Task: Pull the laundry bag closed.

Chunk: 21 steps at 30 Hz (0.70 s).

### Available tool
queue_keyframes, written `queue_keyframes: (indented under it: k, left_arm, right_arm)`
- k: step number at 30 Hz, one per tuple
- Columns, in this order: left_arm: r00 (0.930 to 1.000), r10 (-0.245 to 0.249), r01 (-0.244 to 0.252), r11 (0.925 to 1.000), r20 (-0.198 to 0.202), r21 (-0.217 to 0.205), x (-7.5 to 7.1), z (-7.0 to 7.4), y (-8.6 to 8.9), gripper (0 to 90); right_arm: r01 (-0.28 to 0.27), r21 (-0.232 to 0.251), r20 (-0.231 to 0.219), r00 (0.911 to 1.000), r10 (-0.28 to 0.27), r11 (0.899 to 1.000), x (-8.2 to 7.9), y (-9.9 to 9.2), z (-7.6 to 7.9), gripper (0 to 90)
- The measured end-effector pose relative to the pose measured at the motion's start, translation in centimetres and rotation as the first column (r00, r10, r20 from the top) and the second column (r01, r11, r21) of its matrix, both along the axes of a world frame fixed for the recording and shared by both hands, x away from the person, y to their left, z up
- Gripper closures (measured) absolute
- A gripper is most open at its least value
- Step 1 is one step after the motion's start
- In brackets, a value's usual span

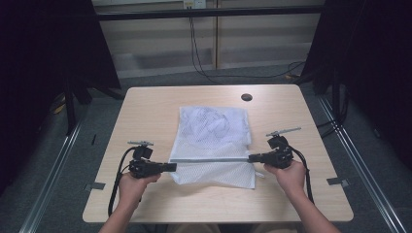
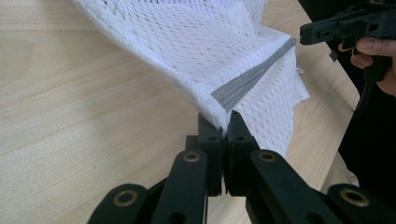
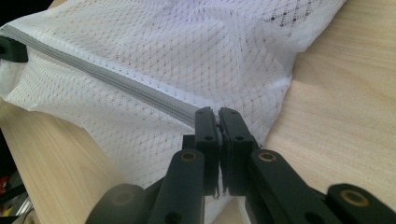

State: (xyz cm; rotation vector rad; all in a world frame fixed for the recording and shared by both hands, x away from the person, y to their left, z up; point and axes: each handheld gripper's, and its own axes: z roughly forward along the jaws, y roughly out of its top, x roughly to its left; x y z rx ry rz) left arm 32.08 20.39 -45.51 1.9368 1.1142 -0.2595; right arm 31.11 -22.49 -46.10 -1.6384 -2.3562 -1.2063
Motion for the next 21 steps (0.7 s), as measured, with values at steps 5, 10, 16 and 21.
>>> queue_keyframes:
  k: [5,10,16,21]
  left_arm:
    - [1.0000,0.004,-0.004,1.0000,0.001,-0.001,-0.01,0.08,0.21,88.3]
    - [1.0000,0.002,-0.002,1.0000,0.005,0.002,-0.03,0.14,0.15,88.3]
    - [1.0000,0.002,-0.002,1.0000,0.007,0.003,-0.07,0.16,0.16,88.3]
    - [0.9999,0.007,-0.007,1.0000,0.009,0.003,-0.10,0.21,0.14,88.4]
  right_arm:
    - [0.011,-0.013,-0.005,0.9999,-0.011,1.000,0.00,-0.39,-0.25,87.1]
    - [0.012,-0.012,0.000,0.9999,-0.012,1.000,-0.06,-0.60,-0.27,87.1]
    - [0.008,-0.014,0.000,1.0000,-0.008,1.000,-0.06,-0.55,-0.31,87.1]
    - [0.009,-0.023,0.002,1.0000,-0.009,1.000,-0.06,-0.47,-0.37,87.1]
